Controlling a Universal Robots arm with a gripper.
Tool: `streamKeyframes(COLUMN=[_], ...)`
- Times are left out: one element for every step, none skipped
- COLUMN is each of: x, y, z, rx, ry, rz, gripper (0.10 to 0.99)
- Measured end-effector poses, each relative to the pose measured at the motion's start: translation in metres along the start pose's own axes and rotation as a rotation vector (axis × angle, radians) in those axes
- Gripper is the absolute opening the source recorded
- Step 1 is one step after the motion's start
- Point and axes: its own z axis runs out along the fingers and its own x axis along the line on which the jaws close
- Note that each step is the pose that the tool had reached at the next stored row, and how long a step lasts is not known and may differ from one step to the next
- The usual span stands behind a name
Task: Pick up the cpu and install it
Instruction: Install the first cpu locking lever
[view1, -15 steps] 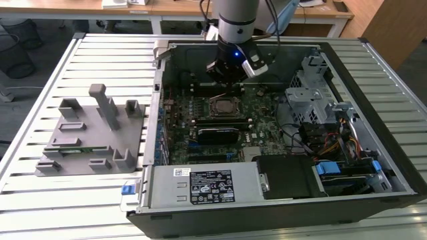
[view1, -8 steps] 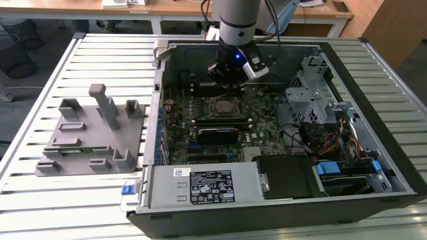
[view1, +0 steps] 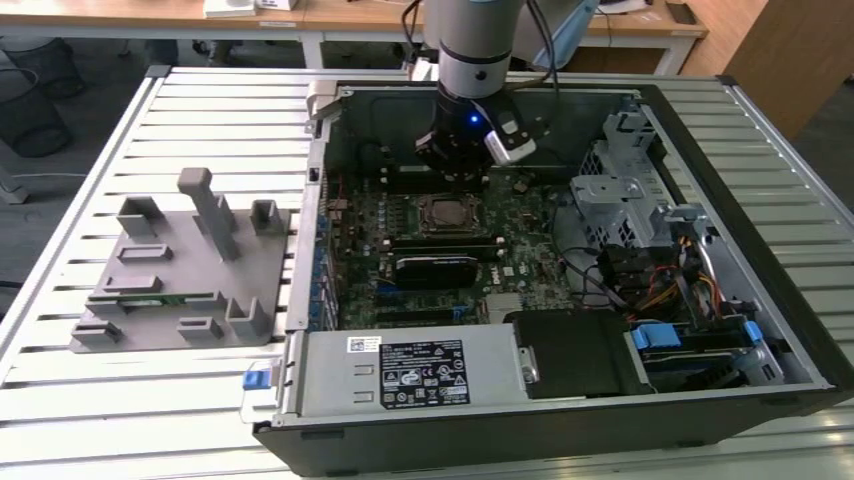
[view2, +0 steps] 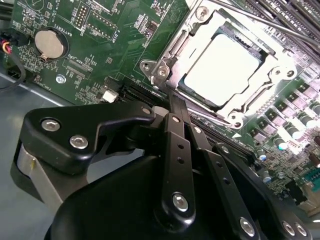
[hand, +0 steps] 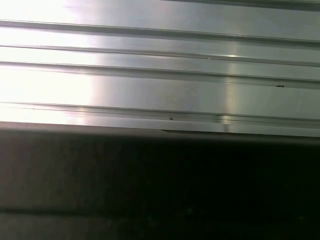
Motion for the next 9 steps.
streamKeyframes(x=[0.0000, 0.0000, 0.0000, 0.0001, 0.0001, 0.0001, 0.0001, 0.0000, 0.0000], y=[0.0000, -0.0001, -0.0001, -0.0001, -0.0002, -0.0002, -0.0001, -0.0001, -0.0001], z=[0.0010, 0.0018, 0.0023, 0.0025, 0.0025, 0.0025, 0.0025, 0.0022, 0.0016], rx=[0.000, 0.000, 0.000, 0.000, 0.000, 0.000, 0.000, 0.000, 0.000], ry=[0.0000, 0.0001, 0.0001, 0.0004, 0.0004, 0.0005, 0.0004, 0.0003, 0.0003], rz=[0.000, 0.000, 0.000, 0.000, 0.000, 0.000, 0.000, 0.000, 0.000], gripper=[0.106, 0.106, 0.106, 0.106, 0.106, 0.106, 0.106, 0.106, 0.106])
